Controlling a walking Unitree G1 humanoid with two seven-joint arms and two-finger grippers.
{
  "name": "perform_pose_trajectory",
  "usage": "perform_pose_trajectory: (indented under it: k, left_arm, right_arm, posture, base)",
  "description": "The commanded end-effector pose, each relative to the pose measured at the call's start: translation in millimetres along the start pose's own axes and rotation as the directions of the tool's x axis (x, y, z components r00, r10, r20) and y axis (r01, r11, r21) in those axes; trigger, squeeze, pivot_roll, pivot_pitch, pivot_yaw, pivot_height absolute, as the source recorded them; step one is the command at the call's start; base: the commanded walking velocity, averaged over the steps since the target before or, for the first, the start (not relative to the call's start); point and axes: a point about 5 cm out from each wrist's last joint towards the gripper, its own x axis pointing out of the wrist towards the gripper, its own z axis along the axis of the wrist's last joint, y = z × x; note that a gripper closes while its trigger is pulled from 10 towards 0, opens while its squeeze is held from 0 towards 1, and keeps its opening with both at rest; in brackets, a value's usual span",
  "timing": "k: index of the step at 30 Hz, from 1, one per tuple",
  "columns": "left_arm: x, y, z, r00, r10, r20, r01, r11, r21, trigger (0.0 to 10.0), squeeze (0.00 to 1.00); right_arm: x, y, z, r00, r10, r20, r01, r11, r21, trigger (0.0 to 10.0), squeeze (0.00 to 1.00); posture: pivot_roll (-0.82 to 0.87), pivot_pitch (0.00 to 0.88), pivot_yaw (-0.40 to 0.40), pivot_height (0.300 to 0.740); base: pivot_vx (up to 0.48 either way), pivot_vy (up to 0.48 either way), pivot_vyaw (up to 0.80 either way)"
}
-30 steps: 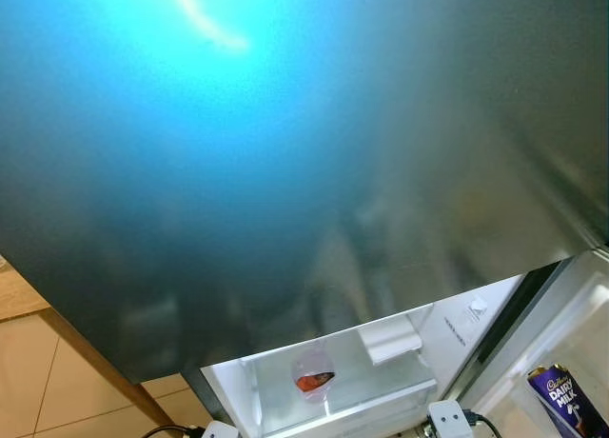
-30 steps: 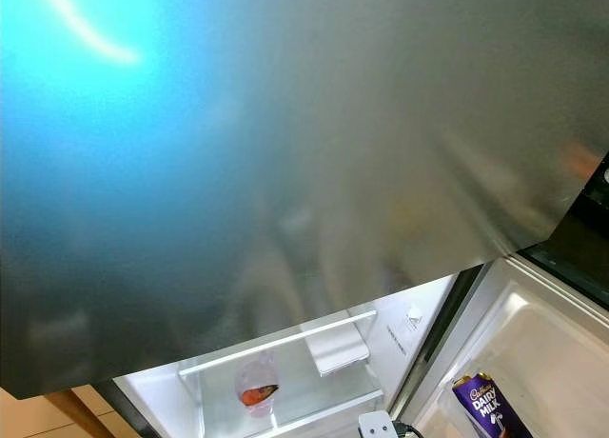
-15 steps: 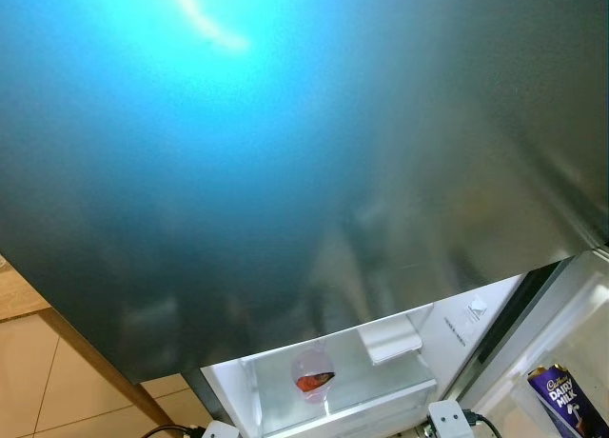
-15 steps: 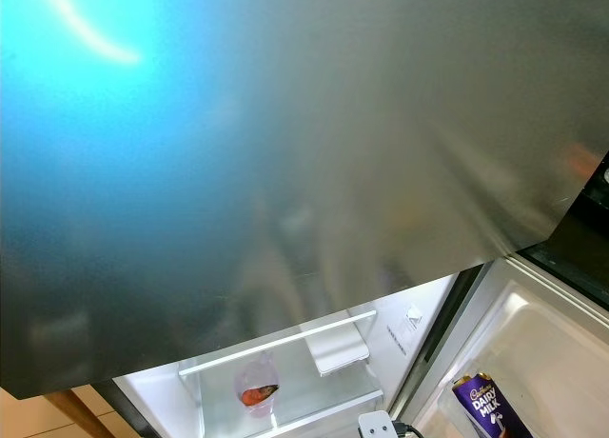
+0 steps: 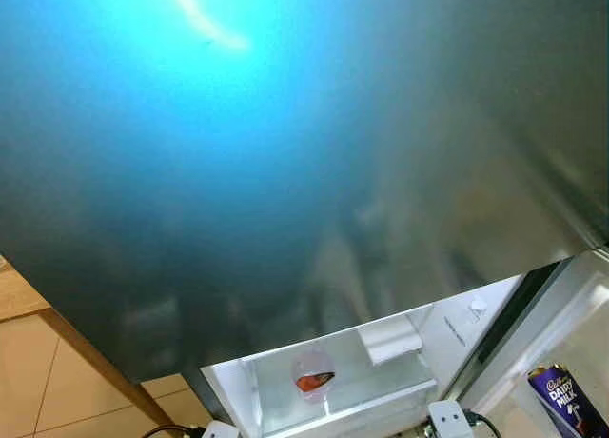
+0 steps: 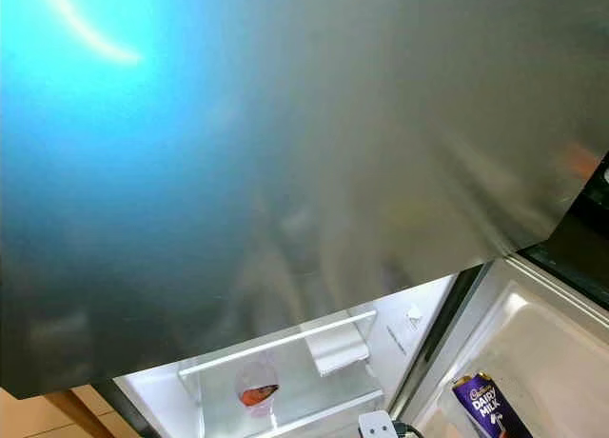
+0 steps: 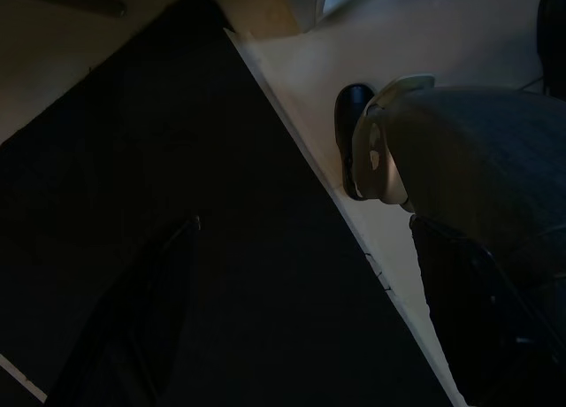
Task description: Restocking fridge
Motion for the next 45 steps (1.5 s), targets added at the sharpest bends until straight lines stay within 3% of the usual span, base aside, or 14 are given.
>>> perform_pose_trajectory:
  k: [1,45]
  left_arm:
    - [0.9,-10.6,-5.0,0.999,-0.035,-0.021,0.035,0.999,0.006,10.0,0.00]
    - [1.3,-11.8,-2.8,0.999,-0.039,-0.017,0.039,0.999,0.010,10.0,0.00]
  right_arm:
    - [-0.8,2.3,-8.1,0.999,0.010,-0.041,-0.010,1.000,-0.007,10.0,0.00]
    - [-1.0,1.9,-8.7,0.999,0.011,-0.045,-0.012,1.000,-0.013,10.0,0.00]
  posture:
    - [-0.01,0.000,-0.005,0.740]
    - [-0.01,0.000,-0.007,0.740]
  base:
    - [0.000,0.000,0.00]
    - [0.000,0.000,0.00]
